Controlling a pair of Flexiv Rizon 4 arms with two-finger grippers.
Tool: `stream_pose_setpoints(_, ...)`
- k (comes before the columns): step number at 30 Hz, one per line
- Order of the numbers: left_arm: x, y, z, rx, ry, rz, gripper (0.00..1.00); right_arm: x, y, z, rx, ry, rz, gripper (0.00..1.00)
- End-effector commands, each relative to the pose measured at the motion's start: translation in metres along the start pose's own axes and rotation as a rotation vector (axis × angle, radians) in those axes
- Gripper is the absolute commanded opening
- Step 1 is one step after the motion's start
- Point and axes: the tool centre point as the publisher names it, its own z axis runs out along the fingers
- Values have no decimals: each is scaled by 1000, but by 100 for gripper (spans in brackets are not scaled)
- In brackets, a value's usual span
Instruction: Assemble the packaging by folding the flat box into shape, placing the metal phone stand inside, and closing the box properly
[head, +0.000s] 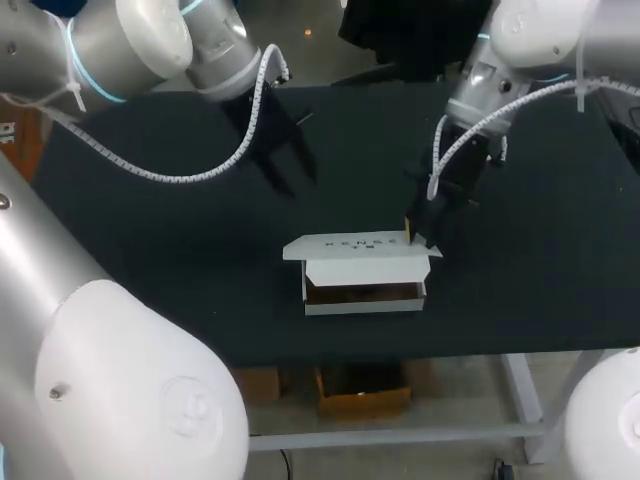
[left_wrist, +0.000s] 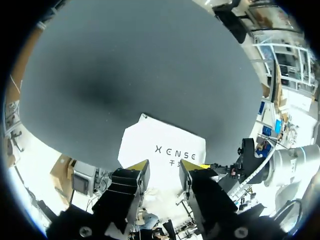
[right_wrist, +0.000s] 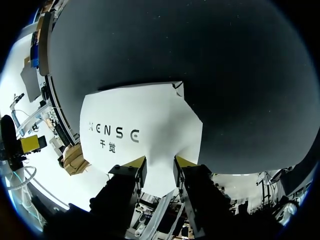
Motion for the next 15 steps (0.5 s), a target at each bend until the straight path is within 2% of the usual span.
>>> stream_pose_setpoints(1,3,-2,12,-336,-423,-68,37,-3,-3,3,-11,3,-1,33)
stream_pose_setpoints(4,0,4,18,-316,-451,-68,38,-3,-3,4,-11,5,-2,33)
stream_pose_setpoints(6,-3,9,24,-287,-466,-48,42,-3,-2,4,-12,7,-5,33)
stream_pose_setpoints(9,-9,11,31,-221,-471,16,46,-3,-2,5,-14,9,-9,34)
stream_pose_setpoints(14,-18,7,37,-176,-449,154,38,-4,-1,5,-15,9,-11,33)
stream_pose_setpoints(15,-19,5,38,-176,-442,148,39,-4,-1,5,-15,9,-11,33)
